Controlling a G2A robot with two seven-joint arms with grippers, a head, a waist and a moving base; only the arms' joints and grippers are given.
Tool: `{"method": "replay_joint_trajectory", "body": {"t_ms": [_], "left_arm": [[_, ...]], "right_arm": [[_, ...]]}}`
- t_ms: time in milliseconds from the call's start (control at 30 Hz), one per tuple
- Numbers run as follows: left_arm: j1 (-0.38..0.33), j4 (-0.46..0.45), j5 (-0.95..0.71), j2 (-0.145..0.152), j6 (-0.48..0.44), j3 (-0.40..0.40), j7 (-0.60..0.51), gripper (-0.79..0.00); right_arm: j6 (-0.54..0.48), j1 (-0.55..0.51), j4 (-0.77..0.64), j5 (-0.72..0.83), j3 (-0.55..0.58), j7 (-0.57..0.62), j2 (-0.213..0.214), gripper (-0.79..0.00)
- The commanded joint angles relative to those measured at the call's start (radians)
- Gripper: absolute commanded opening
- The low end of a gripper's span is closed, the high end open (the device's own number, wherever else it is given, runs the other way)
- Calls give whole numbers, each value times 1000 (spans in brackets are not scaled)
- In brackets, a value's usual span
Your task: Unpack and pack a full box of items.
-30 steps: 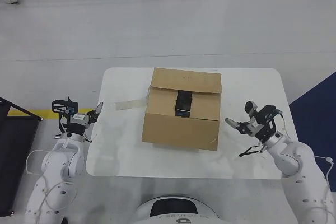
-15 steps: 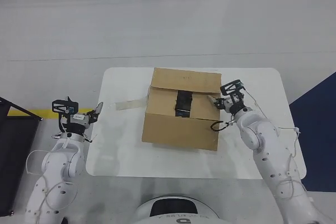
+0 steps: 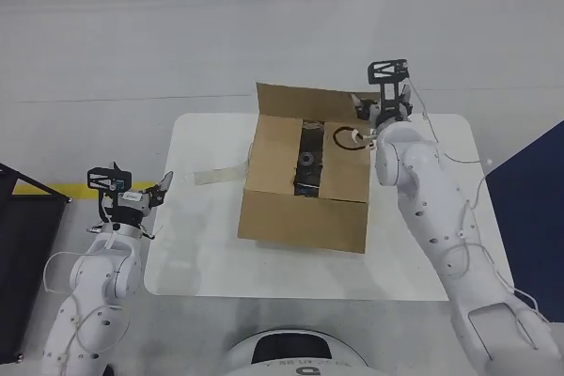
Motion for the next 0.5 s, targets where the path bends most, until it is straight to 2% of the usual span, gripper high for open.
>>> {"method": "replay_joint_trajectory", "body": {"t_ms": [0,100,267,367,467], "left_arm": [[0,0,0,0,0,0,0,0],[0,0,0,0,0,0,0,0],[0,0,0,0,0,0,0,0],[0,0,0,0,0,0,0,0],[0,0,0,0,0,0,0,0]], "right_arm": [[58,121,154,-39,-95,63,-31,0],[111,242,342,-40,-207,171,-83,0],[63,356,546,-11,-319,258,-154,0],[63,382,585,38,-310,206,-175,0],[59,369,561,101,-250,96,-172,0]]}}
